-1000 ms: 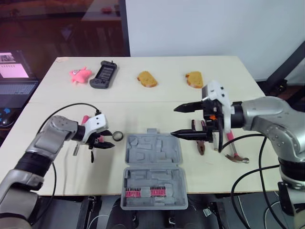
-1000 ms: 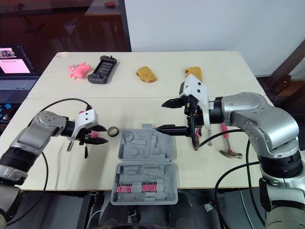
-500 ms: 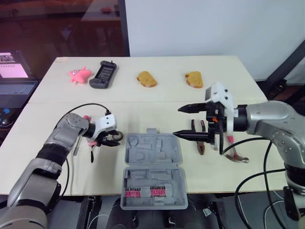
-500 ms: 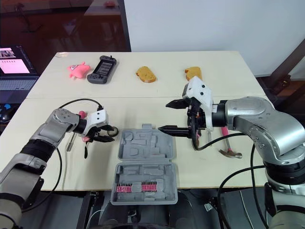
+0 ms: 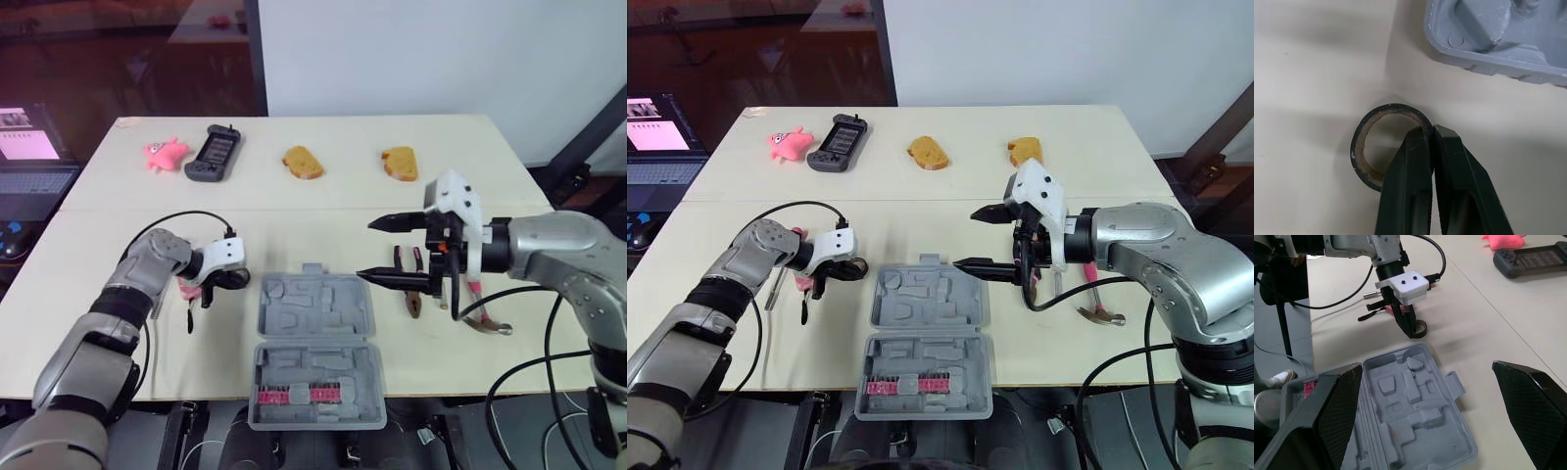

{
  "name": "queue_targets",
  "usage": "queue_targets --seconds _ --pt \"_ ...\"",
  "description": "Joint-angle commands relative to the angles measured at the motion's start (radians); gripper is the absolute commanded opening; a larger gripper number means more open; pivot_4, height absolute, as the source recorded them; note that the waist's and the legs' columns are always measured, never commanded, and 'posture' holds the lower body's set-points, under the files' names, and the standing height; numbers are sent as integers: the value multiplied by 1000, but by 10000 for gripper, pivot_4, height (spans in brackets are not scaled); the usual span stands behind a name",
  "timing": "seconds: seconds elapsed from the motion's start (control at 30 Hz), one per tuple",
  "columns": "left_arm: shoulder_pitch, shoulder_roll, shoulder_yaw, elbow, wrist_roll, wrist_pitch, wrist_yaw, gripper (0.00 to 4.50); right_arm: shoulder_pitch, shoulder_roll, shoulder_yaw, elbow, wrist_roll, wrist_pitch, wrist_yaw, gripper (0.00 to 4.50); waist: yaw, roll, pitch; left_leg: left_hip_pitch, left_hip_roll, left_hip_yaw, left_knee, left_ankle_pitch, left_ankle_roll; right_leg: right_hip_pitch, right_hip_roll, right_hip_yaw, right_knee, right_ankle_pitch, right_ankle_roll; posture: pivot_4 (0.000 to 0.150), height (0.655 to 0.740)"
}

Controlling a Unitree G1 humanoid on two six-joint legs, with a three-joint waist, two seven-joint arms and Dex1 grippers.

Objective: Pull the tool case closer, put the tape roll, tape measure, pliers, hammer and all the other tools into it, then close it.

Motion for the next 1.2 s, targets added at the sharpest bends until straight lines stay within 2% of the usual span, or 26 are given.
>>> queue_targets --seconds 0.03,0.17,0.4,0.6,0.87,1.2 --pt "-24 36 35 -25 -9 7 -23 1098 -16 -16 -13 -16 8 -24 9 45000 0 0 0 0 0 0 0 0 0 0 0 0 0 0 0 1500 7188" --pt "-21 69 57 -104 -33 56 -71 1098 -24 -18 -3 -8 8 -30 21 45000 0 0 0 0 0 0 0 0 0 0 0 0 0 0 0 1500 7188" --pt "36 141 67 -533 -149 350 -240 1098 1 -53 6 -40 28 -26 61 45000 1 -1 0 -1 0 -2 0 0 0 0 0 0 0 0 0 1500 7188" --pt "49 111 8 -733 -151 484 -221 1098 54 -59 -5 -83 38 -5 21 45000 2 -1 0 0 0 -2 0 0 0 0 0 0 0 0 0 1500 7188" --pt "51 69 -66 -704 -91 434 -144 1098 134 -78 -63 -140 67 30 -58 45000 2 -1 1 0 0 -2 1 0 0 1 1 0 0 0 0 1500 7188" --pt "46 -36 -119 -517 -37 340 -68 1098 130 -60 -96 -145 139 41 -130 45000 5 -1 1 0 0 -3 1 0 0 1 1 0 0 0 0 1500 7188"
